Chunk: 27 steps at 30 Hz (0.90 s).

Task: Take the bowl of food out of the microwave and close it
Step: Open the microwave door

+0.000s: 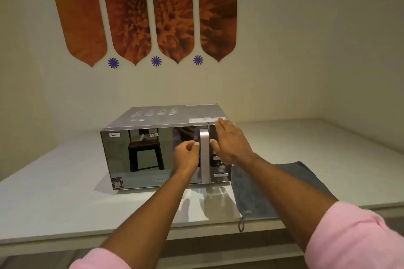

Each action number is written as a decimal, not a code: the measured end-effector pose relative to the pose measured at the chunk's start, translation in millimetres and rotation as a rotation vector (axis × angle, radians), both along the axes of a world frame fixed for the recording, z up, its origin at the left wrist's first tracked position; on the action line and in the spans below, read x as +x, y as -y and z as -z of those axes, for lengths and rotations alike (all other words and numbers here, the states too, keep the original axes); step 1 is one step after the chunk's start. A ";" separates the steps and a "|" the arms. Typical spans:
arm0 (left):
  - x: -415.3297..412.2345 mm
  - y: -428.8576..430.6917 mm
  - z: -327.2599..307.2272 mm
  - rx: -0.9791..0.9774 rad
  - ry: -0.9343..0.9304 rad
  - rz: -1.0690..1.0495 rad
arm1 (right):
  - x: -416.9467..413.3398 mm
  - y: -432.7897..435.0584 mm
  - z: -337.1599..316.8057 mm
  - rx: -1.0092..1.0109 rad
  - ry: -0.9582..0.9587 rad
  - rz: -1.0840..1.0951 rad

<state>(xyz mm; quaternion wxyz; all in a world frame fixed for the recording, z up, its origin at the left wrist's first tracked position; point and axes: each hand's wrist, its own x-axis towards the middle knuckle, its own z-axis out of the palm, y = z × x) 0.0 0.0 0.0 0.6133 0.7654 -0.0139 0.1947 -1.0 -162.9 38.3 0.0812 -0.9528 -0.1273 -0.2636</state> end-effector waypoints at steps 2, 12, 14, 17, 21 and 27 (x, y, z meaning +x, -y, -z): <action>9.1 6.9 -4.2 -0.005 -0.027 -0.008 | 9.5 3.0 -6.0 -0.031 0.001 -0.009; 49.5 33.6 -3.2 0.004 -0.067 -0.020 | 43.3 10.5 -14.5 -0.044 -0.050 -0.071; 54.2 35.0 -1.0 -0.006 -0.071 0.001 | 46.8 11.5 -11.2 -0.029 -0.042 -0.083; 52.8 35.2 1.4 0.004 -0.067 0.010 | 48.6 12.3 -8.0 -0.022 -0.034 -0.081; 49.9 36.9 -0.6 -0.018 -0.073 -0.007 | 50.2 11.8 -4.9 -0.013 -0.030 -0.071; 21.9 31.0 2.5 -0.017 -0.008 0.017 | 51.8 10.3 -2.9 0.005 -0.018 -0.059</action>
